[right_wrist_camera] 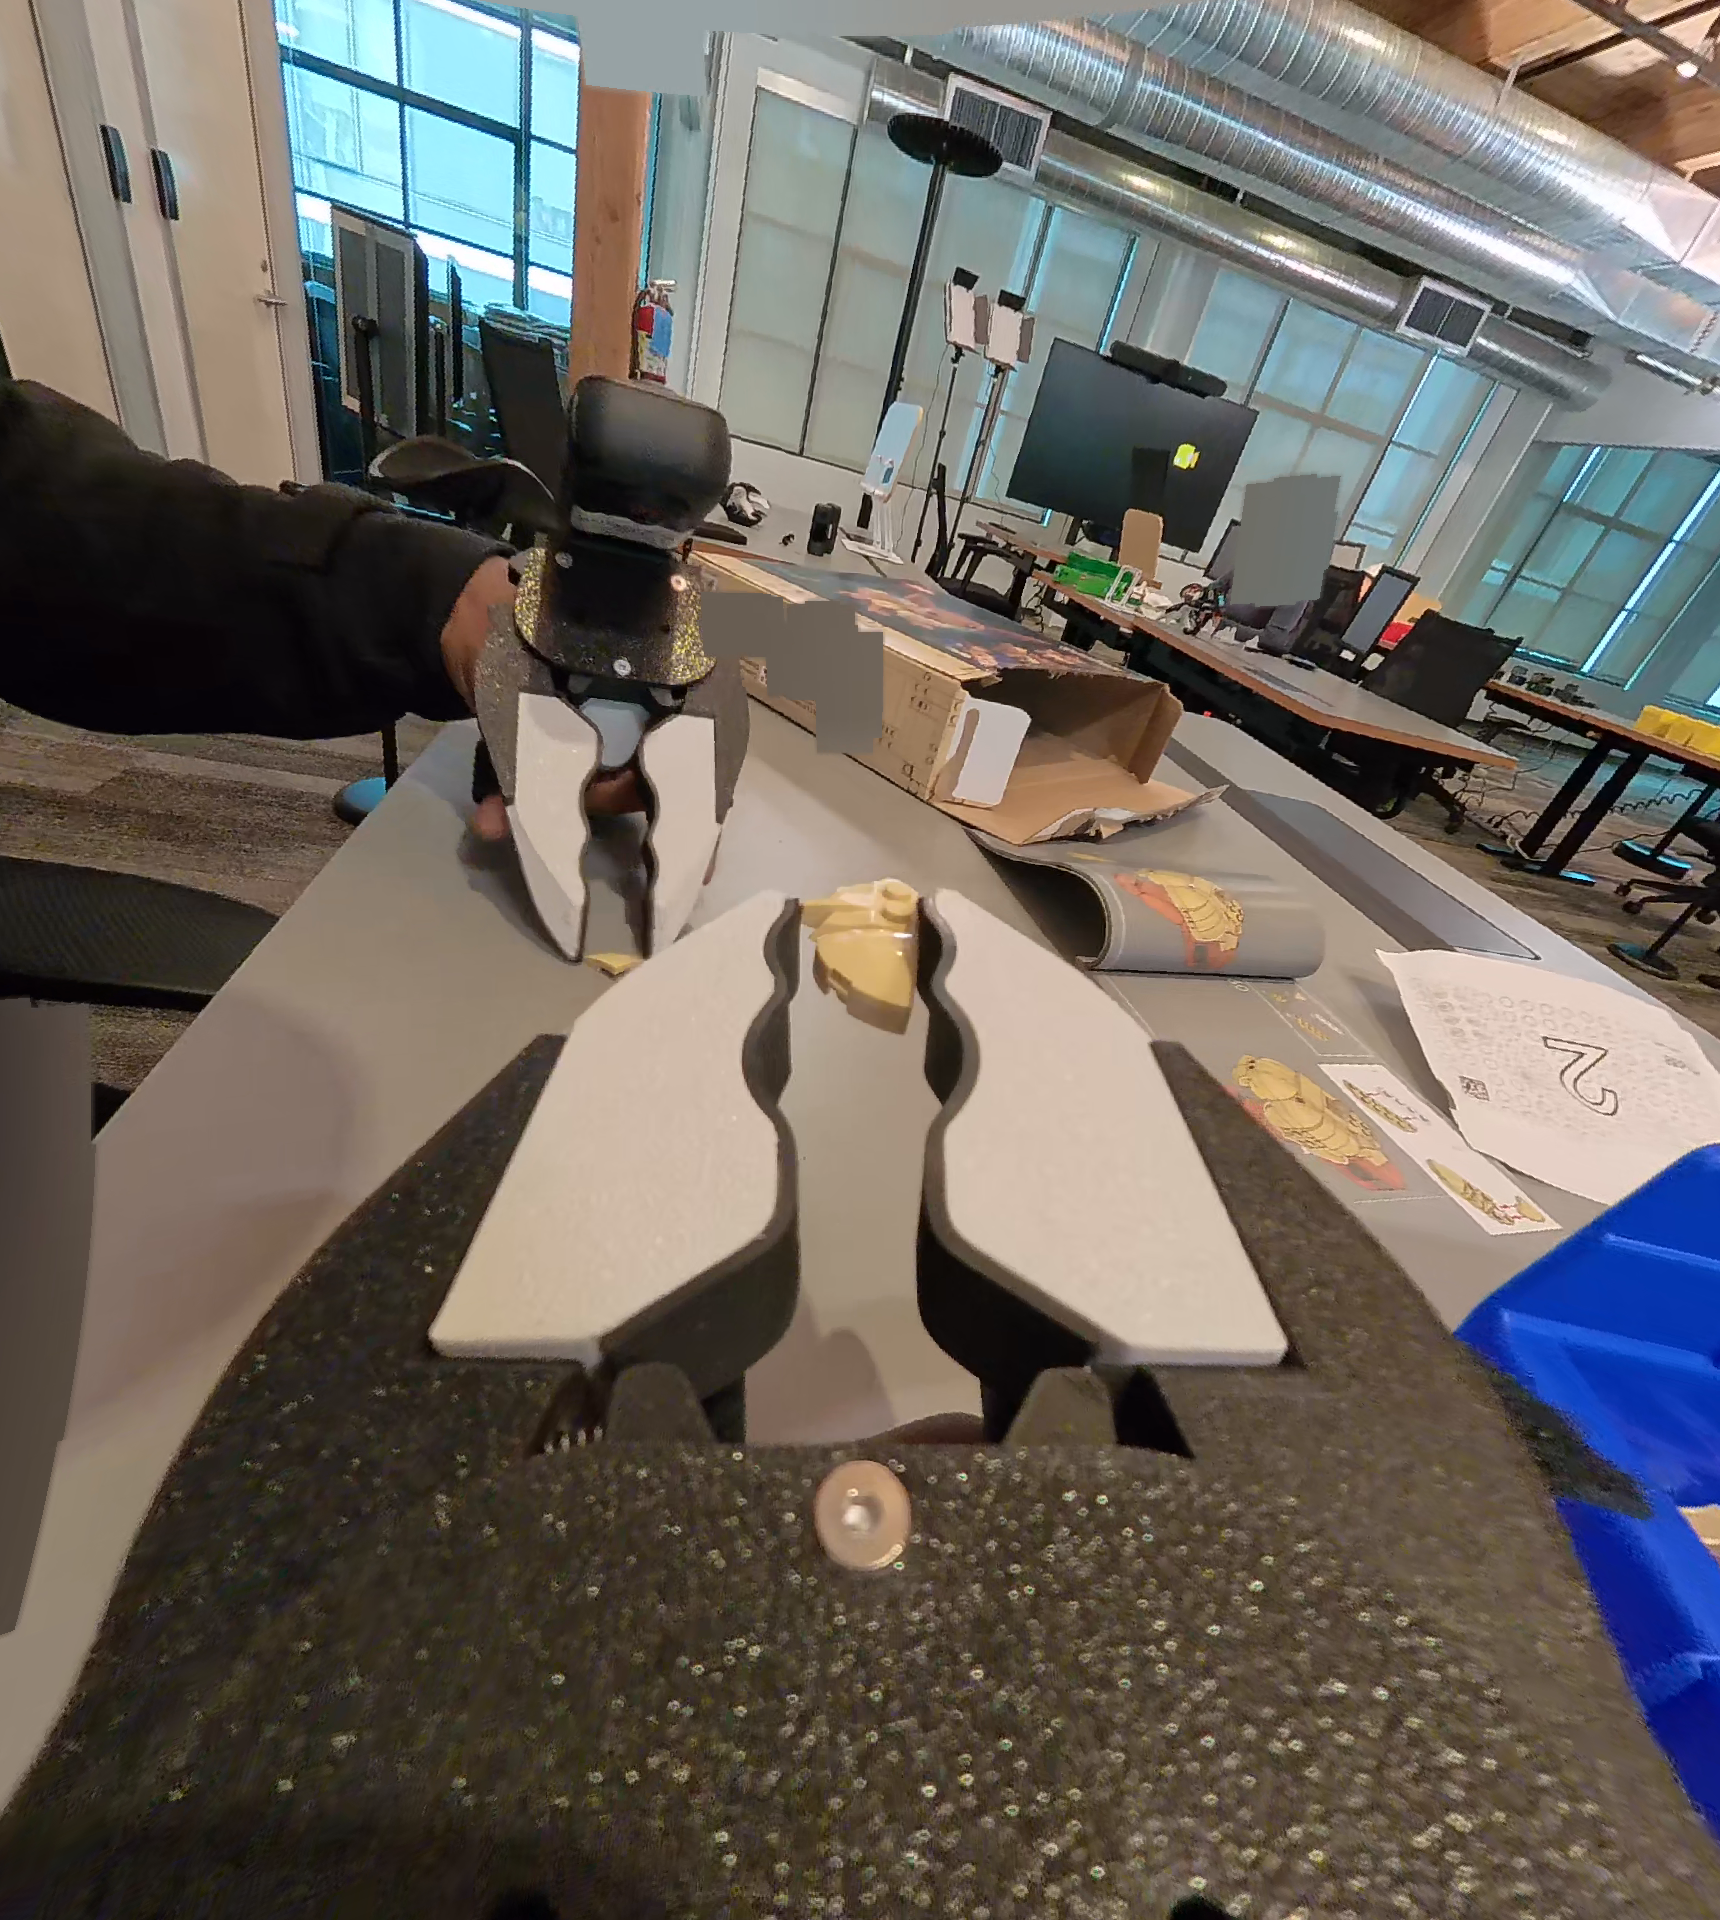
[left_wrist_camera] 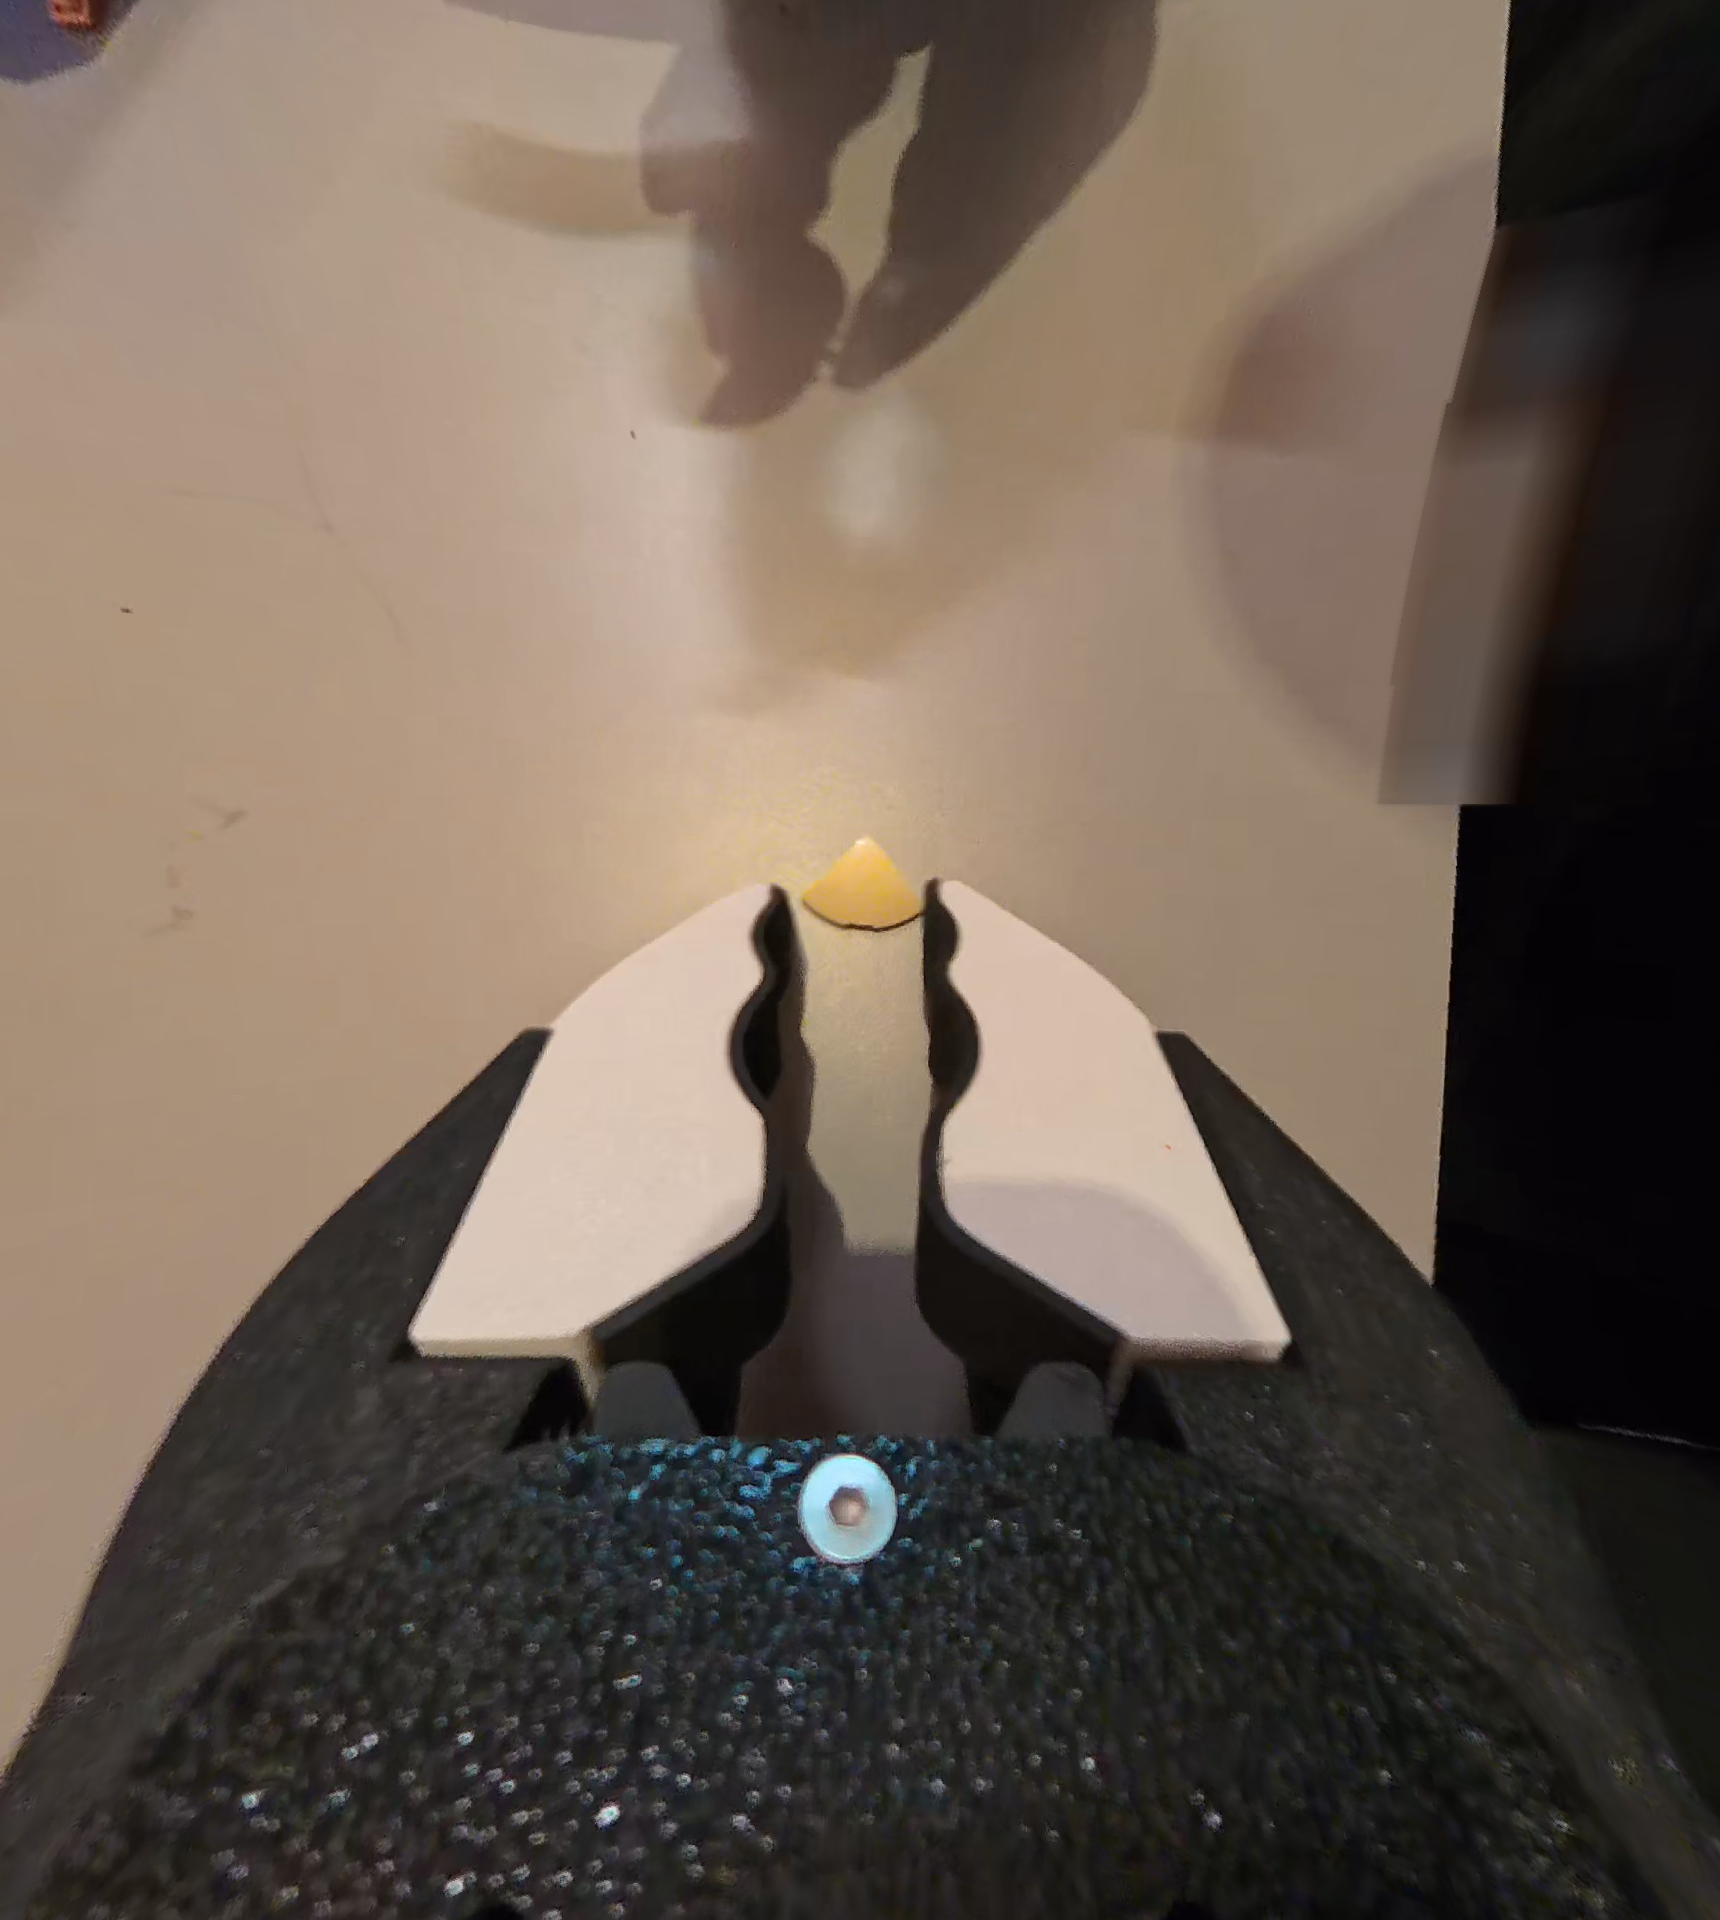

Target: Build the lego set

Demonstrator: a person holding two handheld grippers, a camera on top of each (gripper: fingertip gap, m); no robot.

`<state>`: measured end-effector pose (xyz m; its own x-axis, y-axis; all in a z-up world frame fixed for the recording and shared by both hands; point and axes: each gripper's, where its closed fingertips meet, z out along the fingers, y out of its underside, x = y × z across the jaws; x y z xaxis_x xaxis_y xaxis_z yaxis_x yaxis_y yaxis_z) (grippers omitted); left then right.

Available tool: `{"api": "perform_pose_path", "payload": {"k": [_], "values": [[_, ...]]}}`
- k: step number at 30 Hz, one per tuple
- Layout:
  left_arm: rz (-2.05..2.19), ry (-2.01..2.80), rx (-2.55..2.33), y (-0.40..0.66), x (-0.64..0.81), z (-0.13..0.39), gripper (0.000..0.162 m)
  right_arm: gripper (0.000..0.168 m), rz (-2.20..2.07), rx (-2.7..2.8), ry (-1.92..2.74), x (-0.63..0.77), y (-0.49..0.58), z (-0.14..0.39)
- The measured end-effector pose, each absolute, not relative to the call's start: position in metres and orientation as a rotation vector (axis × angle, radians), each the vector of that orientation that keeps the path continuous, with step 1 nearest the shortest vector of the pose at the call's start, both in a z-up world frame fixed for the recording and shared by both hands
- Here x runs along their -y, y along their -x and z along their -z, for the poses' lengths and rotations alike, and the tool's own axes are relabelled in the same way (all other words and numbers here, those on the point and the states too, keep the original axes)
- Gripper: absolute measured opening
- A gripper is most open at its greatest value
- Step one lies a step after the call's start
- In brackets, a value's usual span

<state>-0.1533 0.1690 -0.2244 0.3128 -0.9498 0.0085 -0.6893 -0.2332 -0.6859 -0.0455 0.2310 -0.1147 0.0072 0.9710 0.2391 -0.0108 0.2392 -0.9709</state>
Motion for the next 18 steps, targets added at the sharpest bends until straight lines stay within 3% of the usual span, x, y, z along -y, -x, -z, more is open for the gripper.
{"api": "perform_pose_path", "payload": {"k": [3, 4, 12, 18], "values": [[0.594, 1.996, -1.447, 0.150, -0.167, 0.224, 0.015, 0.021, -1.029, 1.311, 1.022, -0.229, 0.046, 0.116], [0.595, 2.004, -1.455, 0.149, -0.167, 0.225, 0.000, 0.021, -1.025, 1.314, 1.020, -0.229, 0.047, 0.116], [0.572, 1.984, -1.386, 0.131, -0.192, 0.197, 0.000, 0.021, -0.995, 1.339, 1.014, -0.227, 0.048, 0.119], [0.590, 1.919, -1.509, 0.086, -0.201, 0.204, 0.016, 0.021, -0.961, 1.258, 1.046, -0.250, 0.034, 0.110]]}}
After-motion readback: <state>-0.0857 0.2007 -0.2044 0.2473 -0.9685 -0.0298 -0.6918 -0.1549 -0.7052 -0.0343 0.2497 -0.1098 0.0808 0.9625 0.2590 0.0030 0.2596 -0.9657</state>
